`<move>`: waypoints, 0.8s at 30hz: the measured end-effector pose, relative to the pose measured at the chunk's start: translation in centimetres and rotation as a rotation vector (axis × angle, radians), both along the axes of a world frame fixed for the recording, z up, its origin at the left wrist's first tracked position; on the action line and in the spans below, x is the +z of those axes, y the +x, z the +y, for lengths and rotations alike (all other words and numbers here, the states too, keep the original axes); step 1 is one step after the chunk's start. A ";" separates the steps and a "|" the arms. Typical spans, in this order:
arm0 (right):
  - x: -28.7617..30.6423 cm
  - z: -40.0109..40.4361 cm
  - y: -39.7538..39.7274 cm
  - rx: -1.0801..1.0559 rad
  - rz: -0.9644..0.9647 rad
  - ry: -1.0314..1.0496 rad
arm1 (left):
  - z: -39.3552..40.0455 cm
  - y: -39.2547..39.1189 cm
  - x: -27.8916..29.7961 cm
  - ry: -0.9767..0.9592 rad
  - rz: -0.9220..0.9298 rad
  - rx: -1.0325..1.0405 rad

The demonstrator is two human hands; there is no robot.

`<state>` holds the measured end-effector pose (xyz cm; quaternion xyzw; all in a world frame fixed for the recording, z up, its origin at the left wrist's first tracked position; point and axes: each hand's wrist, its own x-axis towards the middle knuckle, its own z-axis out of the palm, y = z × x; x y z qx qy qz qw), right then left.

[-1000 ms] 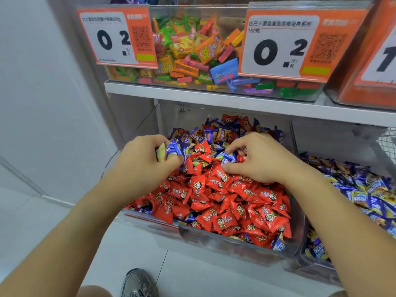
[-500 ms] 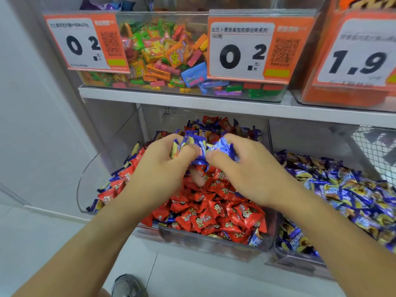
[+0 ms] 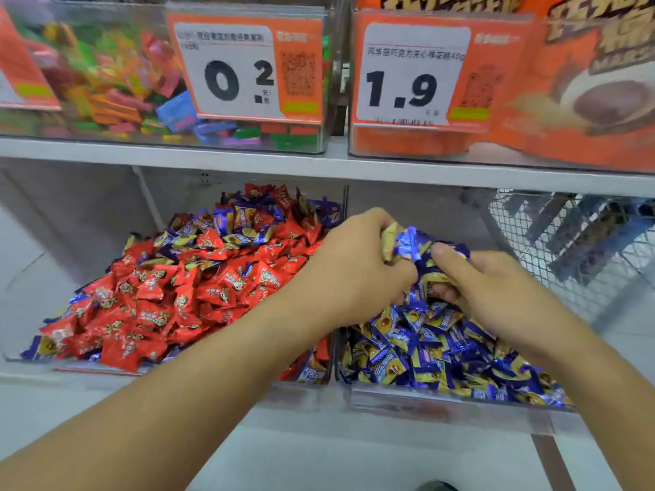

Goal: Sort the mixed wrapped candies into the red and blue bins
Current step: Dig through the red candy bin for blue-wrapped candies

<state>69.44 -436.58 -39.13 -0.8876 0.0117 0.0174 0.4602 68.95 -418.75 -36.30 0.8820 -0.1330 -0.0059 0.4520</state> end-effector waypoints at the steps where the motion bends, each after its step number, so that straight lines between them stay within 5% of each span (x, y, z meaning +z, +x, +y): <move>1: -0.5 -1.0 0.4 -0.017 -0.008 -0.041 | -1.0 0.6 -0.2 0.139 -0.055 -0.027; 6: -1.3 -2.7 1.2 -0.038 -0.098 -0.052 | -2.3 1.9 -1.0 0.538 -0.130 -0.214; 11: -0.5 -2.8 1.7 -0.068 -0.133 0.124 | 2.8 0.9 -2.3 0.328 -0.351 -0.020; 19: 0.3 1.5 2.4 -0.022 -0.283 -0.110 | 12.6 1.0 -3.9 0.560 -0.206 0.186; 24: 1.7 10.3 0.0 0.197 -0.553 -0.088 | 17.4 1.7 -4.4 0.610 -0.189 0.295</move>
